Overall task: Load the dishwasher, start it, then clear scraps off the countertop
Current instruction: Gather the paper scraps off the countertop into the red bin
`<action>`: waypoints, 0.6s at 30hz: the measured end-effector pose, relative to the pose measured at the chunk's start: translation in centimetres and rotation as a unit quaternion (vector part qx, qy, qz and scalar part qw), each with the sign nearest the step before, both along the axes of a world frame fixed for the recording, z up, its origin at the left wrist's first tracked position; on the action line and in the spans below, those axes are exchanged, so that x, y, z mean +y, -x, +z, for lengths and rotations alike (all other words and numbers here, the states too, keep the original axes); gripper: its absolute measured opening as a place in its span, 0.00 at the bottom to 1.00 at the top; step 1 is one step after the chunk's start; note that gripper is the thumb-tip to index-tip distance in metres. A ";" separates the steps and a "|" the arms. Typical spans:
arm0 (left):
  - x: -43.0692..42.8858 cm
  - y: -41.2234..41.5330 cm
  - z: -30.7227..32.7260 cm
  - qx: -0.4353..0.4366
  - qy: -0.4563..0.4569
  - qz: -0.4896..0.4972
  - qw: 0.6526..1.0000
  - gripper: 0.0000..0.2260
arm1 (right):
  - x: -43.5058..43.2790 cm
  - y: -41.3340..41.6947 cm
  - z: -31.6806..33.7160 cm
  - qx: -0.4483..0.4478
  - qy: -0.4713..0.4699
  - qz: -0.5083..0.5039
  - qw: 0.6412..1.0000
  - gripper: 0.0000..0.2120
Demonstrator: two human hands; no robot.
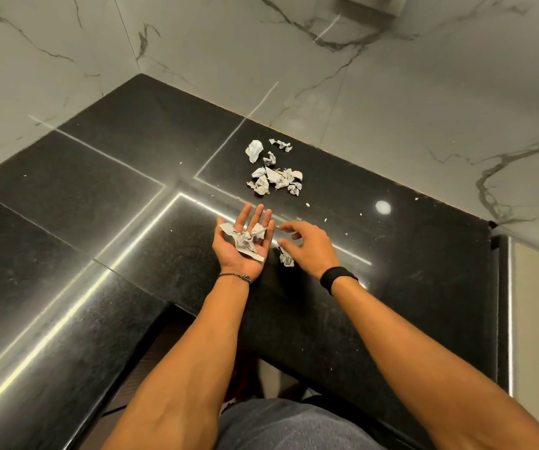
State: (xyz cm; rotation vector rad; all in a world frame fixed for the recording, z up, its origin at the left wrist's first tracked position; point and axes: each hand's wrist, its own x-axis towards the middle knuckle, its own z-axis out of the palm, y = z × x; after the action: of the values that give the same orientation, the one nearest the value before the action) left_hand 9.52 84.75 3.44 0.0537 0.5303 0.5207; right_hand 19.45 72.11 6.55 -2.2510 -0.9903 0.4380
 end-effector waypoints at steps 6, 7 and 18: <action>-0.1 0.5 -0.1 0.024 -0.006 -0.013 1.000 0.30 | -1.7 1.4 -2.7 -0.061 0.099 0.059 0.992 0.17; -0.1 0.6 -0.1 0.028 -0.007 -0.014 0.999 0.30 | -1.9 1.5 -2.8 -0.069 0.090 0.057 0.992 0.16; -0.4 -0.4 -0.9 0.058 -0.033 -0.045 0.997 0.30 | 1.3 2.5 2.2 0.043 -0.146 -0.014 0.988 0.16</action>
State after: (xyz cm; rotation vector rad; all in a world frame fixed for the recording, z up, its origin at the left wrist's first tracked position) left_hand 9.87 84.35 2.54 0.1702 0.6204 0.4487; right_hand 16.92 73.39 8.74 -1.9647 -0.9136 0.3483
